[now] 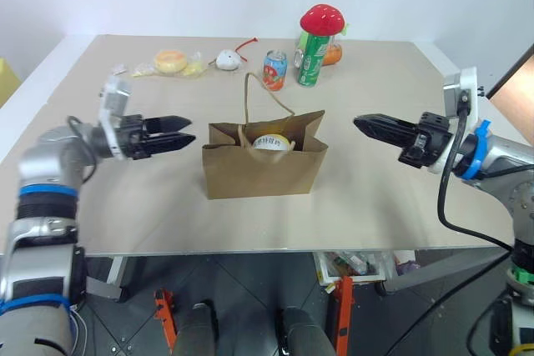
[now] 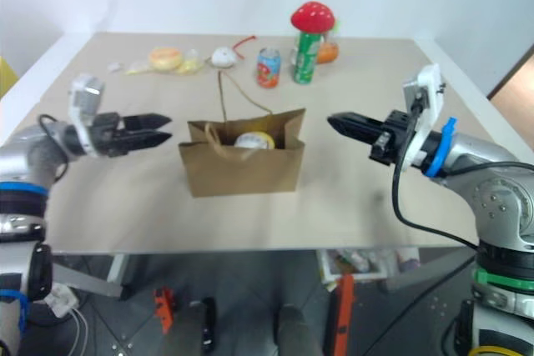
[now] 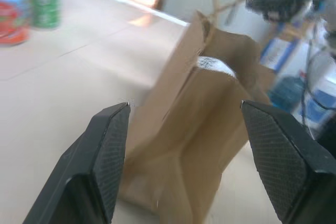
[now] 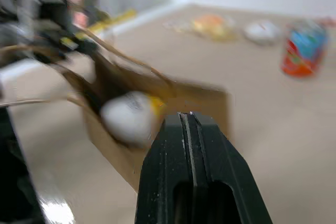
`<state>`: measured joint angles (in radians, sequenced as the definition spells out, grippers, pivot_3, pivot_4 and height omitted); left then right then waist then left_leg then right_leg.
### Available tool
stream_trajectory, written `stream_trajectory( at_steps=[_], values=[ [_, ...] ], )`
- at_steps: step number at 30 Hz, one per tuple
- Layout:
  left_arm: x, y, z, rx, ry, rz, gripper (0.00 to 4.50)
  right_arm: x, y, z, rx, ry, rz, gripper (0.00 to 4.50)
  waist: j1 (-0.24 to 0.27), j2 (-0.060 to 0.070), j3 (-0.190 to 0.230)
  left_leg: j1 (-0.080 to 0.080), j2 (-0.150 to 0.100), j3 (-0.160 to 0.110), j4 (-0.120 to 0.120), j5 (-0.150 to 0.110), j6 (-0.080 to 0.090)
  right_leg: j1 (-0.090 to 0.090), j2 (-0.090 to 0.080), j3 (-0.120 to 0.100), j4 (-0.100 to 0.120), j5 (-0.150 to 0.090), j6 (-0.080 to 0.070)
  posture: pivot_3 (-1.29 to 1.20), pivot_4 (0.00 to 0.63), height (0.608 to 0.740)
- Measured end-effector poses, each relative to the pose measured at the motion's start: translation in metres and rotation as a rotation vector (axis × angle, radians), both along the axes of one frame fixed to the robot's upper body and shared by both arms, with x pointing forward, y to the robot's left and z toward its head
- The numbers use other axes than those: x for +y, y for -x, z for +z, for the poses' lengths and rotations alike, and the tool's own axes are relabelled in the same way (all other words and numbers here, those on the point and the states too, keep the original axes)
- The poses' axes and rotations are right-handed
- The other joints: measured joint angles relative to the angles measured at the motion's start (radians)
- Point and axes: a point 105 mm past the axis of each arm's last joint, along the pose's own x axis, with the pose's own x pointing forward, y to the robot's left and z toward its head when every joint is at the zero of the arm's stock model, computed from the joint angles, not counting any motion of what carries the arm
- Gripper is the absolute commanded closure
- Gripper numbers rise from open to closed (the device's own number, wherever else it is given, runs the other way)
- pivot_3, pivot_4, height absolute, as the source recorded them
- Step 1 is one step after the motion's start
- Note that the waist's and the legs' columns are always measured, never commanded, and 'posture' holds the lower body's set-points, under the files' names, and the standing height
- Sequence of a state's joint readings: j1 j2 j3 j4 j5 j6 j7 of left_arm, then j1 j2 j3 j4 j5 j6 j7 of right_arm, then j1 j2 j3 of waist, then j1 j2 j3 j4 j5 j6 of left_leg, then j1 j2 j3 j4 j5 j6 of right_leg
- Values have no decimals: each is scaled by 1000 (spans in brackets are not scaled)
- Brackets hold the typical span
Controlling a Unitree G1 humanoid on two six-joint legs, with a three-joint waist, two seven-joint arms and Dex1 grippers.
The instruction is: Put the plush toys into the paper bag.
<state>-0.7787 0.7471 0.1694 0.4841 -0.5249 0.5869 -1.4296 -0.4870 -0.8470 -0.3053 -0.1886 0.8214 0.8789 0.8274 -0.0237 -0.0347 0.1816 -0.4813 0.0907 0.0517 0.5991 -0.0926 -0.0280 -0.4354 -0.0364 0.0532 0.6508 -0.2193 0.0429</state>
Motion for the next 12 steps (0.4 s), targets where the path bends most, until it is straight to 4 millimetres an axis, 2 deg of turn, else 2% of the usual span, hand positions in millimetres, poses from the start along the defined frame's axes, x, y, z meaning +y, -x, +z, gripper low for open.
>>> stream_trajectory(
  at_steps=[1, 3, 5, 6, 7, 12],
  values=[
    [14, 5, -6, 48, 8, 67, 1059, -10, 1, -10, 36, 33, -26, 4500, 0, 0, 0, 0, 0, 0, 0, 0, 0, 0, 0, 0, 0, 0, -1, 0, 150, 740],
    [21, 7, -11, 75, 19, 103, 1059, -14, 1, -15, 53, 46, -39, 4500, 0, 0, 0, 1, 0, 0, -1, 0, 0, 0, 0, 0, 0, -1, 0, 0, 150, 740],
    [43, 26, -34, 162, 33, 222, 1059, -30, 7, -30, 98, 103, -74, 4500, -1, 0, 0, 1, 0, 0, -1, 0, 0, 0, 0, 0, 0, -1, -1, 0, 150, 740],
    [46, 28, -37, 171, 33, 238, 1059, -32, 7, -32, 104, 108, -80, 4500, -1, 0, 0, 1, 0, 0, -1, 0, 0, 0, 0, 0, 0, -1, -1, 0, 150, 740],
    [56, 39, -52, 214, 24, 291, 1059, -37, 9, -39, 130, 119, -88, 4500, 0, 0, 0, 1, 1, 0, -1, 0, -1, 0, 0, 0, 0, -1, -1, 0, 150, 740],
    [61, 53, -56, 220, -4, 345, 1059, -33, 12, -37, 122, 118, -52, 4500, 1, 0, 0, 5, -1, 1, -1, -3, -4, -1, -4, -3, 0, 1, -3, 0, 150, 740]
  ],
)
